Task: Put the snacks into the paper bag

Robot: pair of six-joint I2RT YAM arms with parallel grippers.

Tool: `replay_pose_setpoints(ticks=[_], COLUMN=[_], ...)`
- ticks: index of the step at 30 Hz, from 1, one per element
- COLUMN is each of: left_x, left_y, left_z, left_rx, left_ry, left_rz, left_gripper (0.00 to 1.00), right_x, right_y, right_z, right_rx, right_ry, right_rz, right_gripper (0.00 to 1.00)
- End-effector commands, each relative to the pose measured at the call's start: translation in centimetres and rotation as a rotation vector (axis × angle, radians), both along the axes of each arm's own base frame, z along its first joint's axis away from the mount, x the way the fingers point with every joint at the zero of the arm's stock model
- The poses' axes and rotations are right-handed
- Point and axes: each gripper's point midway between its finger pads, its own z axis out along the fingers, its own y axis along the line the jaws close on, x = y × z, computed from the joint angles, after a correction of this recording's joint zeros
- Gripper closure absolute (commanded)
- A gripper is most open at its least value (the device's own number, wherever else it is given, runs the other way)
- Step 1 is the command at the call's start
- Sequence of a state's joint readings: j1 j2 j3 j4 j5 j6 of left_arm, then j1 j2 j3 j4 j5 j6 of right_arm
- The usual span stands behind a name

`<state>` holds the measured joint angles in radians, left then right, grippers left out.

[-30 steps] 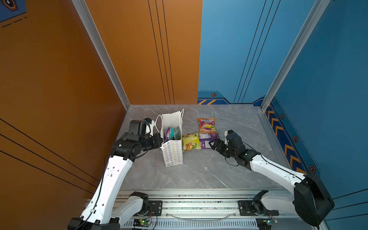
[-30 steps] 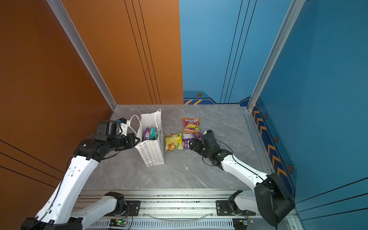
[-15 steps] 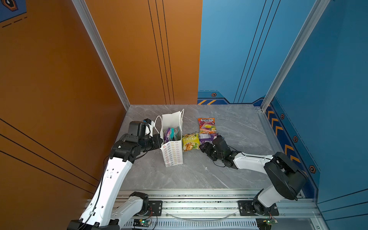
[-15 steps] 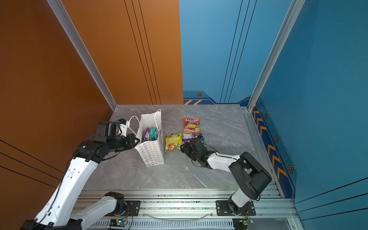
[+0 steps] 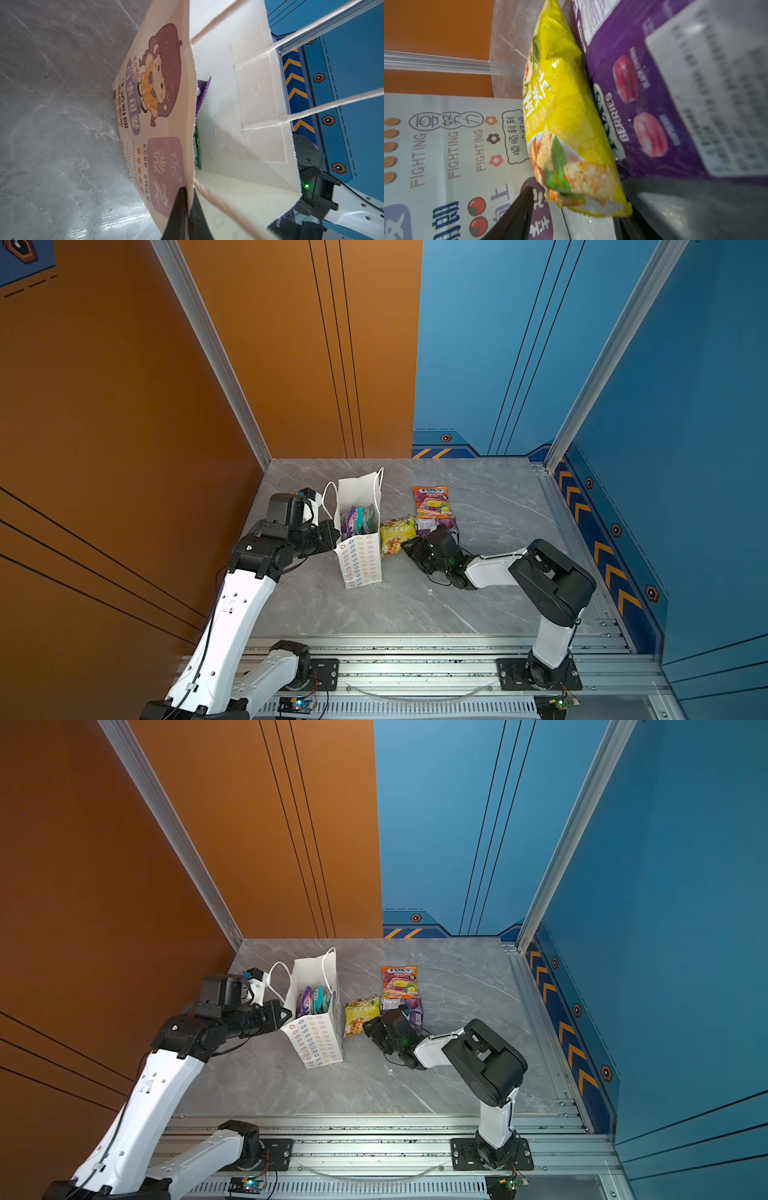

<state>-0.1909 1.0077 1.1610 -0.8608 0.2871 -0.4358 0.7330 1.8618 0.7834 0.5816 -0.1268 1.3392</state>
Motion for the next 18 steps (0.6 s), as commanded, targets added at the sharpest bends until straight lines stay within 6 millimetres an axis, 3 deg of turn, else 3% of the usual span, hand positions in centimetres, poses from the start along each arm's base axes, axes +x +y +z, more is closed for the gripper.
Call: replay_pose_setpoints(ticks=[1, 11, 18], left_x=[-0.1, 0.1, 0.2], left_y=[-0.2, -0.2, -0.3], left_z=[0.5, 0.3, 0.1], left_rx=[-0.013, -0.012, -0.012], left_ry=[-0.026, -0.019, -0.008], left_rz=[-0.004, -0.003, -0.007], left_gripper=[0.93, 0.93, 0.93], right_x=[1.4, 2.2, 2.0], right_y=[0.9, -0.8, -3.3], right_z=[0.9, 1.9, 2.5], right_rx=[0.086, 0.062, -0.029], right_ry=[-0.026, -0.072, -0.09], right_rz=[-0.044, -0.084, -0.061], right_gripper=[0.46, 0.85, 0.93])
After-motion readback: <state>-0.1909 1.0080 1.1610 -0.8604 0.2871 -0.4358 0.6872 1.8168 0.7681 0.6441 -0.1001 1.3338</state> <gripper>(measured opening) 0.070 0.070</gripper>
